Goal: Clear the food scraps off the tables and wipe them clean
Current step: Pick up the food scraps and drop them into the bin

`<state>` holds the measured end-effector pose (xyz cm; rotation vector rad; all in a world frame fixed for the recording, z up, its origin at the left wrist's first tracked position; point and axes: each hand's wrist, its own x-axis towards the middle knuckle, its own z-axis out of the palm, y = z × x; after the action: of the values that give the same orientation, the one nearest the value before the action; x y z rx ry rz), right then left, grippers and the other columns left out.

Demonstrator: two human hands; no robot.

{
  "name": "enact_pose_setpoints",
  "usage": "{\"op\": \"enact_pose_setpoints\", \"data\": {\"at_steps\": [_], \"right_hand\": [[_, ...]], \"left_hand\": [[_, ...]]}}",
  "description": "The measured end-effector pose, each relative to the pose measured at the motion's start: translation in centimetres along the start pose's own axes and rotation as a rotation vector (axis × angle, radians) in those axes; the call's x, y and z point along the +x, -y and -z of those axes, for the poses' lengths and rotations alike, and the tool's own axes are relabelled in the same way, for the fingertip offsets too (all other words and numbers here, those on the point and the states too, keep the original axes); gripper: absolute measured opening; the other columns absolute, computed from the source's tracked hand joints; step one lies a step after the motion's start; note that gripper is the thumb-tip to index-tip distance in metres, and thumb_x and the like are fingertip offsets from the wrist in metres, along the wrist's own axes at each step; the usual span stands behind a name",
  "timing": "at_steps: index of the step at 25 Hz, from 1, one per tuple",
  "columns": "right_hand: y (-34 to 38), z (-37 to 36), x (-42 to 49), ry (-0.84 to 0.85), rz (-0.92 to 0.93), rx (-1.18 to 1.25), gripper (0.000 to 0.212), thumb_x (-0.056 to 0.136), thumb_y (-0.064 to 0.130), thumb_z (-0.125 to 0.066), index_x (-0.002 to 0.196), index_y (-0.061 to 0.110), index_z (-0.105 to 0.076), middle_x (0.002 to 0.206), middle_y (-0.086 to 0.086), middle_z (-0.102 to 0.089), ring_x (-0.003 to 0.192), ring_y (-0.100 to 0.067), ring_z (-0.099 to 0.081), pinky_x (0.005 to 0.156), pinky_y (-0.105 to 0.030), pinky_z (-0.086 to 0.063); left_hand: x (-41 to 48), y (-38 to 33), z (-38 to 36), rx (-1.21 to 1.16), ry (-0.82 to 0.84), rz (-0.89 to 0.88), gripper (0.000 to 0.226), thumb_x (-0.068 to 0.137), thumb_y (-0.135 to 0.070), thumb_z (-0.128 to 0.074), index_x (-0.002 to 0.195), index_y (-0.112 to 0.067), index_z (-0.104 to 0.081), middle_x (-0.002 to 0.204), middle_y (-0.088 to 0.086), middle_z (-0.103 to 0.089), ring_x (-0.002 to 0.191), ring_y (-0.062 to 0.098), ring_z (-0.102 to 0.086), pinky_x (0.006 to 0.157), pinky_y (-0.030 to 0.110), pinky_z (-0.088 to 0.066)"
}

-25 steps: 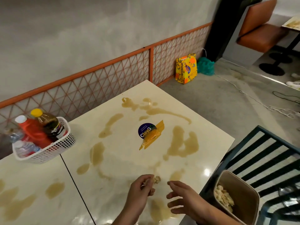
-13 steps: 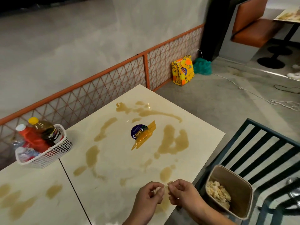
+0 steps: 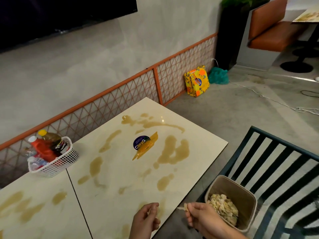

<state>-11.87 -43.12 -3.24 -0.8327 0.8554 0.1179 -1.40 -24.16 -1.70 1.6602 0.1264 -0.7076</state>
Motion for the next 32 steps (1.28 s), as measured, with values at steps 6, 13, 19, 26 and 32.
{"op": "enact_pose_setpoints", "data": {"at_steps": [6, 13, 19, 26, 32], "right_hand": [[-0.9, 3.2, -1.7, 0.054, -0.213, 0.230, 0.026, 0.097, 0.027, -0.064, 0.088, 0.003, -0.059, 0.069, -0.014, -0.049, 0.054, -0.028, -0.050, 0.050, -0.033, -0.045], [-1.8, 7.4, -3.4, 0.075, -0.228, 0.367, 0.014, 0.102, -0.007, -0.045, 0.104, -0.014, -0.056, 0.095, -0.037, -0.067, 0.060, -0.039, -0.071, 0.048, -0.040, -0.060], [-1.7, 8.8, -3.8, -0.064, -0.244, 0.202, 0.028, 0.095, -0.016, -0.033, 0.097, -0.015, -0.061, 0.066, -0.019, -0.055, 0.046, -0.026, -0.047, 0.036, -0.027, -0.042], [-0.7, 9.2, -4.0, -0.082, -0.373, 0.244, 0.020, 0.093, 0.018, -0.048, 0.076, 0.008, -0.044, 0.060, -0.009, -0.033, 0.050, -0.021, -0.032, 0.048, -0.028, -0.027], [-0.4, 8.8, -2.4, -0.104, -0.224, 0.182, 0.026, 0.111, 0.010, -0.031, 0.118, -0.003, -0.052, 0.063, -0.012, -0.047, 0.052, -0.018, -0.040, 0.042, -0.027, -0.038]], "left_hand": [[-3.8, 2.9, -4.5, -0.061, 0.059, 0.104, 0.016, 0.096, -0.008, -0.061, 0.095, 0.003, -0.072, 0.063, 0.020, -0.060, 0.054, 0.025, -0.055, 0.049, 0.026, -0.045], [-5.1, 5.1, -8.1, -0.004, 0.061, 0.108, 0.015, 0.095, -0.007, -0.062, 0.087, -0.003, -0.075, 0.066, 0.013, -0.068, 0.053, 0.026, -0.058, 0.048, 0.027, -0.048], [-5.6, 6.2, -8.0, -0.060, 0.001, 0.138, 0.013, 0.094, -0.008, -0.063, 0.091, -0.002, -0.074, 0.070, 0.015, -0.068, 0.055, 0.027, -0.058, 0.049, 0.027, -0.048], [-5.8, 6.2, -6.9, -0.090, -0.069, 0.148, 0.014, 0.096, -0.007, -0.061, 0.095, 0.000, -0.073, 0.073, 0.016, -0.067, 0.057, 0.027, -0.058, 0.049, 0.027, -0.046], [-5.3, 4.2, -7.1, -0.134, -0.071, 0.115, 0.016, 0.098, -0.011, -0.059, 0.101, -0.003, -0.072, 0.085, 0.015, -0.066, 0.059, 0.021, -0.058, 0.051, 0.028, -0.046]]}}
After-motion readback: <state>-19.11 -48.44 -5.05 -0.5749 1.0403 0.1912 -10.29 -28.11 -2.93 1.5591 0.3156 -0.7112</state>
